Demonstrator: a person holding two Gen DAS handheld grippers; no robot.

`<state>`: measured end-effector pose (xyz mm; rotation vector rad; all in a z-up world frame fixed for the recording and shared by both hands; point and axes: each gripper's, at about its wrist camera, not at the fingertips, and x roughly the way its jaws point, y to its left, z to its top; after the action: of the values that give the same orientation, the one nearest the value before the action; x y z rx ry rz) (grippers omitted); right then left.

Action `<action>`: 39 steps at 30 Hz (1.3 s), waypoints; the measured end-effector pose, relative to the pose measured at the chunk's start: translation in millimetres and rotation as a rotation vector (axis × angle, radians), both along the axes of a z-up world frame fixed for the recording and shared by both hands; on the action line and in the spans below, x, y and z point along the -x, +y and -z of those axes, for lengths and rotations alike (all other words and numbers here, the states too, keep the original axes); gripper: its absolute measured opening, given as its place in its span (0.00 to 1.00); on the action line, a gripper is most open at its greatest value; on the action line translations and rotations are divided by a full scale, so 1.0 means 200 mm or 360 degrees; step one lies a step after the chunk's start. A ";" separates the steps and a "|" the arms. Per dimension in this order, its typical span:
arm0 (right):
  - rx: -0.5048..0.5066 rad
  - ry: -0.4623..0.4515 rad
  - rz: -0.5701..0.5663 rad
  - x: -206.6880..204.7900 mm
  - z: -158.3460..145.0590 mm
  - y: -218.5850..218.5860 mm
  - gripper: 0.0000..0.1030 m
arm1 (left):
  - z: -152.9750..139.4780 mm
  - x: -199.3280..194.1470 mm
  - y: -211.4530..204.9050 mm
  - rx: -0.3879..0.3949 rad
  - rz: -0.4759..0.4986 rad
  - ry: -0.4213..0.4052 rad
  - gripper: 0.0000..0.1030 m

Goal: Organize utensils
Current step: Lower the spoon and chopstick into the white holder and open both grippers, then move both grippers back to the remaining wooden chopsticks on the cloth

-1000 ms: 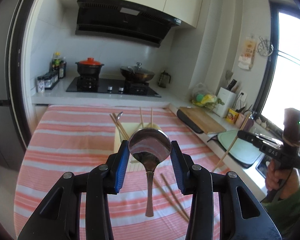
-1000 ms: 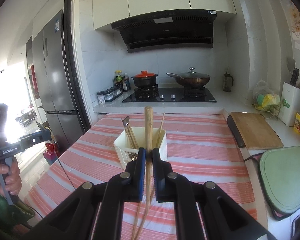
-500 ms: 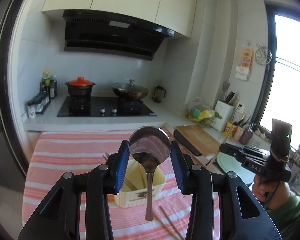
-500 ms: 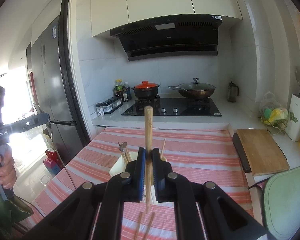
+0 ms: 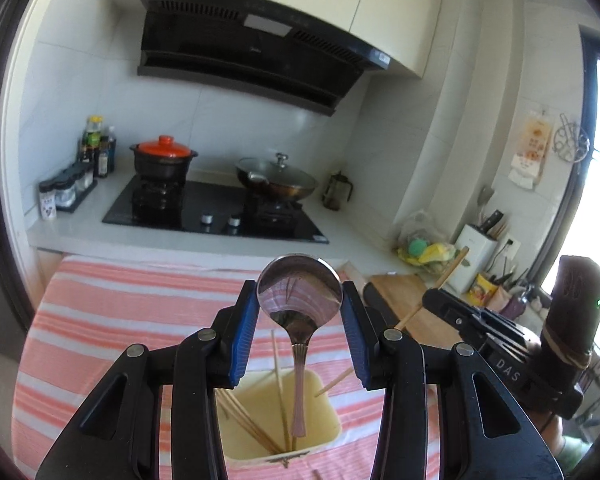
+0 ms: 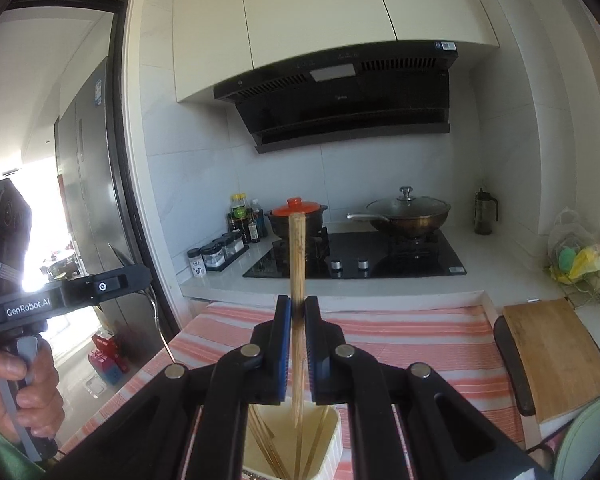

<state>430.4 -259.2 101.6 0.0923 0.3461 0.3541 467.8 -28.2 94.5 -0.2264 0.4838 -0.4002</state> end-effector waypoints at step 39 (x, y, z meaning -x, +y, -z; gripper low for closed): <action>0.0291 0.0724 0.0332 1.24 1.30 -0.30 0.42 | 1.01 1.03 0.03 -0.0302 0.0023 0.0649 0.87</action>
<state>182.1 -319.2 -159.1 0.0281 0.8102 0.0896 261.2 -22.6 -107.2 -0.1197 0.9200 -0.3193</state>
